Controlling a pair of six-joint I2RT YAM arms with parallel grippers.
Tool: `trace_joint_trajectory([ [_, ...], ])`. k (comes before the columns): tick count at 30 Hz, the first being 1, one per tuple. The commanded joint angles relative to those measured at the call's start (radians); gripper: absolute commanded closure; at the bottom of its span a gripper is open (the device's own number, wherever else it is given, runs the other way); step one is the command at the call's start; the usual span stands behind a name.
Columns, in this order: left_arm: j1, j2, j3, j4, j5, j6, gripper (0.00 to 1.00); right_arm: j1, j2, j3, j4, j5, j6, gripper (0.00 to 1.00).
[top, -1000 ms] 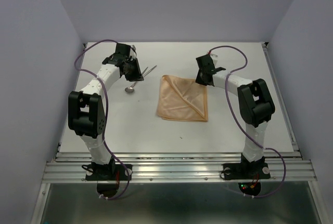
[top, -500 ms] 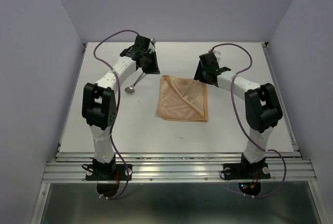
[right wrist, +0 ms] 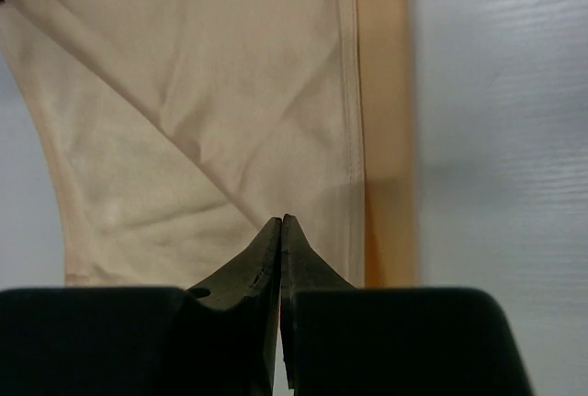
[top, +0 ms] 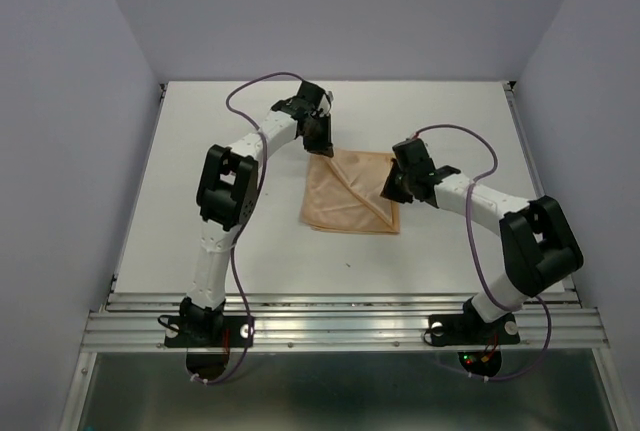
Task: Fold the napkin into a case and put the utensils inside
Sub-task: Smooth out the upper triangle-folded napkin at the center of the board.
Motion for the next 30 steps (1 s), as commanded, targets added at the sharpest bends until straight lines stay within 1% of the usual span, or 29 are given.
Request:
trace_joint_trajectory([
  [1, 0.007, 0.019, 0.081, -0.004, 0.024, 0.023, 0.83, 0.031, -0.041, -0.057, 0.013, -0.059, 0.056, 0.94],
  [9, 0.007, 0.077, 0.091, -0.01, -0.002, 0.034, 0.83, 0.031, 0.005, -0.133, 0.026, -0.008, 0.096, 0.94],
  [15, 0.007, 0.071, 0.074, -0.014, -0.016, 0.037, 0.83, 0.031, 0.022, -0.14, 0.032, -0.005, 0.085, 0.95],
  [24, 0.009, -0.005, 0.091, -0.022, -0.043, 0.037, 0.83, 0.041, -0.07, -0.072, -0.002, 0.015, 0.062, 0.95],
  [30, 0.026, 0.011, 0.108, -0.03, -0.067, 0.04, 0.83, 0.041, -0.044, -0.011, -0.007, 0.024, 0.053, 0.95],
])
